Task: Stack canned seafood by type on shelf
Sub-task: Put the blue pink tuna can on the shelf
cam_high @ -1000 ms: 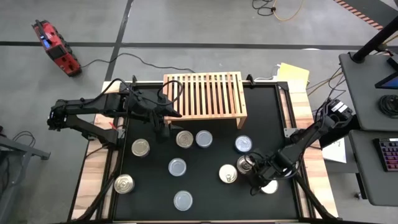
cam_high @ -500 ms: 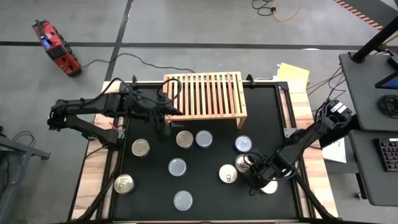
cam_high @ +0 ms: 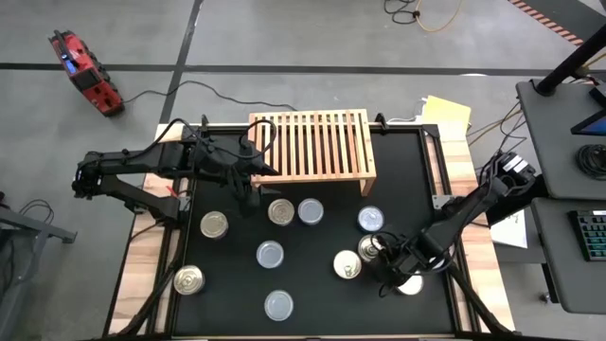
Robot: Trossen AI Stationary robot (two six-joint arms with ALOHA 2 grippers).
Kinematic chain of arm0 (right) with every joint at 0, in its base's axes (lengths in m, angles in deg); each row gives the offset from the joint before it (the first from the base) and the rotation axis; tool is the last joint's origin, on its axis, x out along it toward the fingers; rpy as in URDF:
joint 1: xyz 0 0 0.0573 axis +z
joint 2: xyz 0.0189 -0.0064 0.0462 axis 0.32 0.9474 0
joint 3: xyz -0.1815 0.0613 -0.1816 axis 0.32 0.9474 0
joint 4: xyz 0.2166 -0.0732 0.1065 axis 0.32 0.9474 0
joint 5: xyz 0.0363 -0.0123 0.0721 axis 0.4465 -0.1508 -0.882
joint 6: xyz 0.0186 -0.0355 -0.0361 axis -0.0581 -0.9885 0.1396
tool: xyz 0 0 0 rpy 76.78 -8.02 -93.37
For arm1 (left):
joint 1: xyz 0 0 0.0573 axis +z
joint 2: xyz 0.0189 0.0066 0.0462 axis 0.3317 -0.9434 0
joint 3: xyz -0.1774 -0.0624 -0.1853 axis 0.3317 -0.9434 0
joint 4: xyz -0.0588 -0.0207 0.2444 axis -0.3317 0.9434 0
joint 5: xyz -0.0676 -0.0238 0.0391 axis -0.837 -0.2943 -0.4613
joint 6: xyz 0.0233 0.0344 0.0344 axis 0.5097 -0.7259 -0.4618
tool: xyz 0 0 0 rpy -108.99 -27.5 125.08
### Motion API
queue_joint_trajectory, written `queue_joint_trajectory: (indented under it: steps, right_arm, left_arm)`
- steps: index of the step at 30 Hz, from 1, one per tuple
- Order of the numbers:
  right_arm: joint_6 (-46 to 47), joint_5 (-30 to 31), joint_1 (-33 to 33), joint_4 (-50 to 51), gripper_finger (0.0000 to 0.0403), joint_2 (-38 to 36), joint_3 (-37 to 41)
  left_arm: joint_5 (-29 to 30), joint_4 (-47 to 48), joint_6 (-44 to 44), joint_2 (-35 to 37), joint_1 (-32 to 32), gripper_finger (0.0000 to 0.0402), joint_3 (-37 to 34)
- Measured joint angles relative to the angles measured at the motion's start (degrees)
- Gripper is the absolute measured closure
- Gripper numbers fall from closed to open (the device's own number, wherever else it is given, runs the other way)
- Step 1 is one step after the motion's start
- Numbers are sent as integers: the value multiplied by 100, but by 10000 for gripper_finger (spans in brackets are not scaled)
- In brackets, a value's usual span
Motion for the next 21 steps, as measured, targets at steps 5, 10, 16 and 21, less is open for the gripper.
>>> queue_joint_trajectory:
  steps: [5, 10, 16, 21]
  right_arm:
    - [-50, -187, 0, -29, 390, 93, 46]
    - [-109, -348, 28, -40, 390, 96, 46]
    - [-146, -409, 26, -51, 390, 51, 47]
    - [-150, -430, 28, -65, 390, 8, -53]
  left_arm:
    - [0, 1, 16, 0, 0, 141, 0]
    - [0, 1, 16, 0, 0, 141, 0]
    - [0, 1, 16, 0, 0, 141, 0]
    - [0, 3, -13, 0, 0, 141, 0]
